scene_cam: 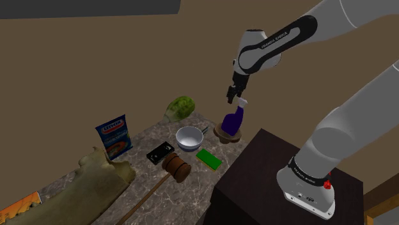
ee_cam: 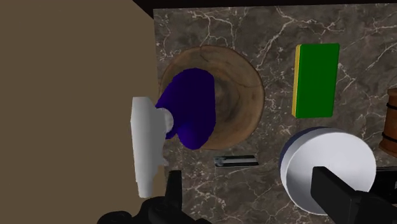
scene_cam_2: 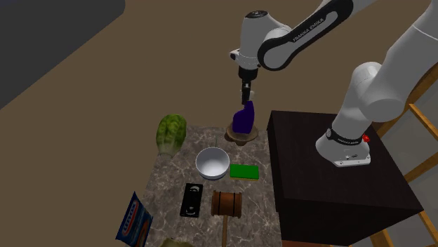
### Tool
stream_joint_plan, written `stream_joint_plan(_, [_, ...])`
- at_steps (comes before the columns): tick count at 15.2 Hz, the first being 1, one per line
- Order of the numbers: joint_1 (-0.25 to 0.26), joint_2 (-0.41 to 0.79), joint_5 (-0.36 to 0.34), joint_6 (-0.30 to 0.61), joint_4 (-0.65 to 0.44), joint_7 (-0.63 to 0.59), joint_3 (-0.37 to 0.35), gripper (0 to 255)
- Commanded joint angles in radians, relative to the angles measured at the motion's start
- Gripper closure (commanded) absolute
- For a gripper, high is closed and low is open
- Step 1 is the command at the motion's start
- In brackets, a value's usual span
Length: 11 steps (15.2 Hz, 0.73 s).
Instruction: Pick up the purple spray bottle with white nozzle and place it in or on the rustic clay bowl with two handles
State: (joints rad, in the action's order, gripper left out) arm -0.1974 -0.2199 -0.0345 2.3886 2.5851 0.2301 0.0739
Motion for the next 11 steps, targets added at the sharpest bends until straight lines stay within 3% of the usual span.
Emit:
stream_joint_plan(1, [-0.001, -0.041, -0.002, -0.059, -0.017, -0.001, -0.001, 0])
stream_joint_plan(3, [-0.001, -0.082, -0.003, -0.129, -0.046, -0.002, -0.003, 0])
stream_joint_plan(11, [-0.001, -0.082, -0.003, -0.129, -0.046, -0.002, -0.003, 0])
